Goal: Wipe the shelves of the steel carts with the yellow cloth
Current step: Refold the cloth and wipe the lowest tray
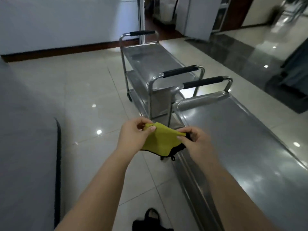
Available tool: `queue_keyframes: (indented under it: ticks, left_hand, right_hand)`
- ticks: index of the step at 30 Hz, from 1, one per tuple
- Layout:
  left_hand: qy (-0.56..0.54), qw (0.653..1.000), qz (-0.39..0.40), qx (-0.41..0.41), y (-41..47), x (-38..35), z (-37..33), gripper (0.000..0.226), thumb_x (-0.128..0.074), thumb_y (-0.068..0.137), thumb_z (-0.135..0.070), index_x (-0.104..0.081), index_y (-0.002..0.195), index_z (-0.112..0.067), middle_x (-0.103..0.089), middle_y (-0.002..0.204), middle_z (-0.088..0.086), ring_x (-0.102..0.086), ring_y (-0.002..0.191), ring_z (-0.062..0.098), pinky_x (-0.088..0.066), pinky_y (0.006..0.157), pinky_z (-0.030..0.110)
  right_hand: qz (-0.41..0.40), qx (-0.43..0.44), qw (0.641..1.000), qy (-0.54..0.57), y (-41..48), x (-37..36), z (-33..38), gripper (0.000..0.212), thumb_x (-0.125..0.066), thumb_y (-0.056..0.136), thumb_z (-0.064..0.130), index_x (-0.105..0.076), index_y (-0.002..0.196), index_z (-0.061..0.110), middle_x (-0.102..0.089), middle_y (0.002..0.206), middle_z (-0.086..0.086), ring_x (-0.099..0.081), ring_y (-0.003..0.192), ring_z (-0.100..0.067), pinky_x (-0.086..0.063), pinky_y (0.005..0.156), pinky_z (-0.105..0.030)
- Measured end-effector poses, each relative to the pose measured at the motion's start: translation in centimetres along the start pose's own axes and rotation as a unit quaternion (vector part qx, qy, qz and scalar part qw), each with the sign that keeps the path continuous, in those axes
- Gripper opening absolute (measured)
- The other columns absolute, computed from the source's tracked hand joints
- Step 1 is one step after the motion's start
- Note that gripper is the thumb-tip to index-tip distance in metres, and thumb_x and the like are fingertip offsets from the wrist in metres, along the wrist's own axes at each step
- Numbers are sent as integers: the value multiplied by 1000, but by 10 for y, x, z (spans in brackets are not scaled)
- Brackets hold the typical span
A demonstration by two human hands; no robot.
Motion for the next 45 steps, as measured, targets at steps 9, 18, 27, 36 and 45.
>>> queue_keyframes:
  ticks: [9,18,27,36,45]
  left_hand:
    - [48,986,161,10,108,-95,39,21,-80,77,-20,-65,74,-35,-65,77,-17,-58,76,-9,-42,64,5]
    - [64,923,379,2,149,-187,101,17,-78,78,-16,-69,82,-29,-68,81,-10,-64,77,7,-53,69,31]
    - [118,775,613,-98,93,-225,155,31,-79,77,-12,-61,79,-38,-67,81,-19,-62,80,-4,-48,77,14]
    - [133,739,655,-84,-15,-284,297,18,-70,86,-18,-58,89,-30,-61,90,-15,-58,83,-1,-49,78,22]
    - [122,689,706,-110,-116,-449,495,20,-70,86,-17,-57,82,-32,-61,80,-10,-60,77,11,-50,71,21]
  right_hand:
    - [-127,-158,979,33,54,17,-89,30,-71,80,-4,-68,80,26,-72,83,5,-66,80,-10,-53,74,-22]
    - [-341,-249,907,-2,22,6,-153,36,-69,81,-4,-64,79,31,-71,91,1,-64,88,-14,-52,77,-20]
    - [-464,-384,798,3,-88,-61,-183,34,-67,85,1,-64,84,35,-68,95,6,-62,89,-7,-46,74,-13]
    - [-481,-419,770,-32,-188,-101,-303,33,-58,90,2,-57,88,35,-60,90,20,-54,87,10,-39,69,-3]
    - [-606,-403,686,7,-294,-95,-540,37,-60,90,3,-59,84,39,-65,93,10,-62,89,-9,-56,78,-31]
Point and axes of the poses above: each hand's wrist, its own y-axis towards the middle knuckle, its own x-axis out of the back of the hand, z = x × y, the point moved 7 cm from there along y, towards the middle knuckle
